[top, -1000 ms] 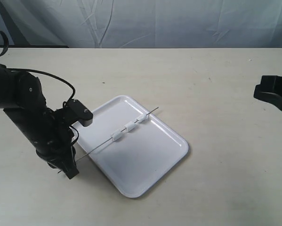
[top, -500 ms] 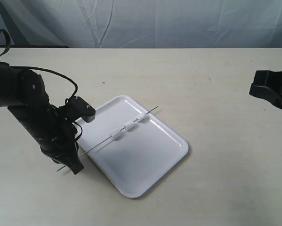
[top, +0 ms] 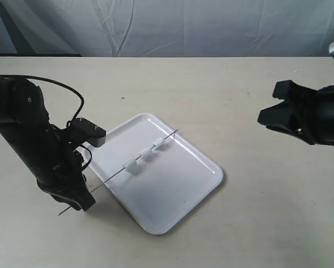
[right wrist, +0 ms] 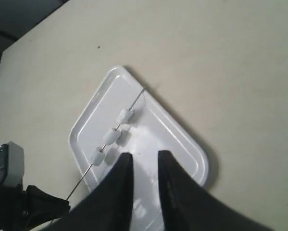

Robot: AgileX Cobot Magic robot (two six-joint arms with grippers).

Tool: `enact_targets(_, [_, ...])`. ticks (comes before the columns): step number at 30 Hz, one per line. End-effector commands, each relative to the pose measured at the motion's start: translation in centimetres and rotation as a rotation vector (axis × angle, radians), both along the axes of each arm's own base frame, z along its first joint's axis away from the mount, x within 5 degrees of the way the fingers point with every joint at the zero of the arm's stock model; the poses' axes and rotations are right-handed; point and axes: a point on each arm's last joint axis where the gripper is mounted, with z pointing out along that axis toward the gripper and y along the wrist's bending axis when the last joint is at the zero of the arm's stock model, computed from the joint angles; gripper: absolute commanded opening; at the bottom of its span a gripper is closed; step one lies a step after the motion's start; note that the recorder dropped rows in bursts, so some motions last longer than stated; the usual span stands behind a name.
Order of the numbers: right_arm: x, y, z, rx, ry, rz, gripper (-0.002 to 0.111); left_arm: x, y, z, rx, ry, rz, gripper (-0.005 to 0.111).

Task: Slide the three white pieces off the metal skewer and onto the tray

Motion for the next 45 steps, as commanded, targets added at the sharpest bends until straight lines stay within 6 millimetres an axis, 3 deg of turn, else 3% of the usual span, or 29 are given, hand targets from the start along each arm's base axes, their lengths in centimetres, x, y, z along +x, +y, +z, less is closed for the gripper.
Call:
enact_targets(1, [1.3, 1.7, -1.7, 0.139, 0.063, 0.075, 0.038, -1.4, 0.0, 2.4, -0.029, 0.019, 0.063, 0.0])
enact_targets(5, [1.7, 4.2, -3.6, 0.184, 0.121, 0.127, 0.044, -2.8, 0.1, 4.4, -0.106, -0.002, 0.121, 0.0])
enact_targets(12, [2.6, 8.7, -5.8, 0.154, 0.138, 0.262, 0.044, -6.5, 1.5, 5.9, -0.141, -0.015, 0.17, 0.0])
enact_targets(19, [3.9, 13.0, -5.7, 0.146, 0.108, 0.373, 0.044, -9.4, 2.5, 7.4, -0.208, -0.075, 0.204, 0.0])
enact_targets(22, [4.7, 14.6, -4.7, 0.161, 0.071, 0.402, 0.044, -10.8, 3.1, 7.9, -0.218, -0.093, 0.215, 0.0])
enact_targets(27, [5.5, 15.2, -3.7, 0.185, 0.059, 0.382, 0.044, -11.8, 3.4, 9.3, -0.28, -0.142, 0.24, 0.0])
enact_targets(41, [5.6, 15.7, -2.7, 0.239, 0.053, 0.416, 0.043, -11.8, 2.7, 9.8, -0.367, -0.152, 0.225, 0.0])
enact_targets(45, [5.6, 15.7, -2.7, 0.241, 0.052, 0.418, 0.036, -11.8, 2.8, 9.7, -0.36, -0.153, 0.22, 0.0])
